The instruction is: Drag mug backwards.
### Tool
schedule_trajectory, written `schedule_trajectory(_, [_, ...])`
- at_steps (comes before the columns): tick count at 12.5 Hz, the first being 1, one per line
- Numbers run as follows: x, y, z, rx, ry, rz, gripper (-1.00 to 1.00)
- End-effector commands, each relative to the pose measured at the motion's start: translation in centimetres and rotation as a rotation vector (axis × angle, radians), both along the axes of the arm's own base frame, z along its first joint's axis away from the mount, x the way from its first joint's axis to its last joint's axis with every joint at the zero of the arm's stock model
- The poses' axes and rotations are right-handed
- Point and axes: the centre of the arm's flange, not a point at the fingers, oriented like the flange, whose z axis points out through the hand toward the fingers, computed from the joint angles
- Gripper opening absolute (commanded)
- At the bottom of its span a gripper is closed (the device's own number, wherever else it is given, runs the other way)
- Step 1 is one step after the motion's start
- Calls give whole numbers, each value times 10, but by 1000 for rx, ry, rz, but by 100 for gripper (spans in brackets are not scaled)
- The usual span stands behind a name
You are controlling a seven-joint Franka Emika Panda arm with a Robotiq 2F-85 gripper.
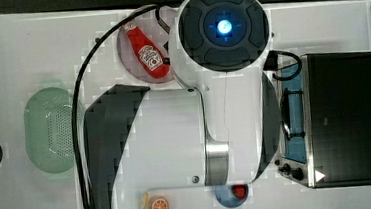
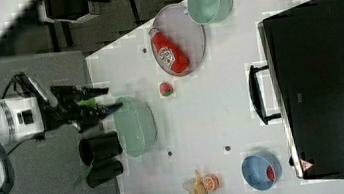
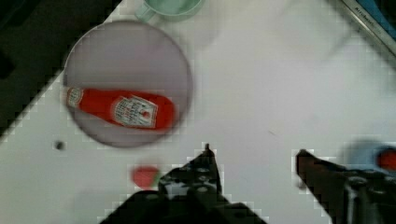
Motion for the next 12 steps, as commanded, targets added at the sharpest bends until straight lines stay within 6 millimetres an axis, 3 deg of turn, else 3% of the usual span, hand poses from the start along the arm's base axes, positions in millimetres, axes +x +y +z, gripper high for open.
schedule_trajectory(1, [-137,-21,101,2,-20,-36,59])
schedule_trajectory(3, [-132,-22,101,1,-38,-38,99])
schedule_trajectory(7, [-80,-36,80,-5,-163,-63,100])
schedule_trajectory(12, [11,-68,10,-27,-151,-114,100])
